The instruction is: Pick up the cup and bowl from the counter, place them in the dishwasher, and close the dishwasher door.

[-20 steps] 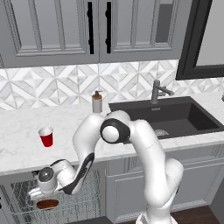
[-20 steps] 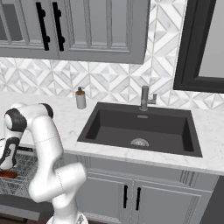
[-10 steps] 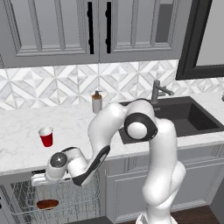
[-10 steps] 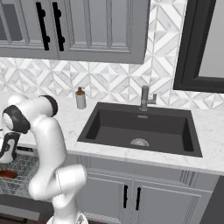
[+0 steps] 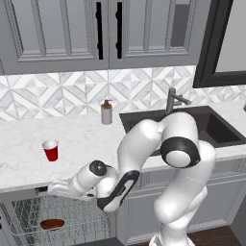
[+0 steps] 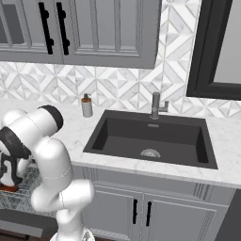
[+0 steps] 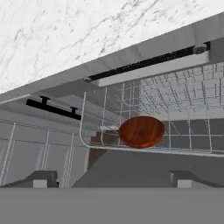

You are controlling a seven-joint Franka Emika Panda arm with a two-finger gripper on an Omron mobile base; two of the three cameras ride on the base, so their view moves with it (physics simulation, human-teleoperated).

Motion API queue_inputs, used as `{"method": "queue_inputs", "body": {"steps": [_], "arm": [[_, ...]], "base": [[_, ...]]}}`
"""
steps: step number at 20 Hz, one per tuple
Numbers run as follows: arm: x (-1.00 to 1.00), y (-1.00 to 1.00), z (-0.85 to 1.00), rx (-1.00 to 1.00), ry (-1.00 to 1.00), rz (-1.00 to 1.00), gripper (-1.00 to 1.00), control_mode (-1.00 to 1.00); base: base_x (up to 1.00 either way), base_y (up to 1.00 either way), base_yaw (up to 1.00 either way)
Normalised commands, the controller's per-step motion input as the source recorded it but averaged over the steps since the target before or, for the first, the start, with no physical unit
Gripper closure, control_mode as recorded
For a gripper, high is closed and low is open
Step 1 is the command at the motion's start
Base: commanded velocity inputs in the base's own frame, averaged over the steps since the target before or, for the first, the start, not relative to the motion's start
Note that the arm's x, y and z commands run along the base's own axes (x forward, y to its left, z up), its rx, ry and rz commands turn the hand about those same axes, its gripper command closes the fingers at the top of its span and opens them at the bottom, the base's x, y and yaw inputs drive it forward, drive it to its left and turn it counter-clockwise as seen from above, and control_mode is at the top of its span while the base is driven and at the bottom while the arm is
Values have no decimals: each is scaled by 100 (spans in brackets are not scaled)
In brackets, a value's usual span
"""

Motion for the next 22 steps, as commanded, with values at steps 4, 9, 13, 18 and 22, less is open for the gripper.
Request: {"method": "queue_inputs", "body": {"steps": [4,9,13,18,22], "arm": [[0,6,100,0,30,8,-100,-100],[11,15,100,-20,41,19,-100,-100],[21,50,100,-56,35,13,-100,-100],[42,30,100,-24,42,-1,-100,-100],[37,15,100,-11,34,-1,-100,-100]], "base": [[0,0,0],[0,0,0],[0,0,0],[0,0,0],[0,0,0]]}}
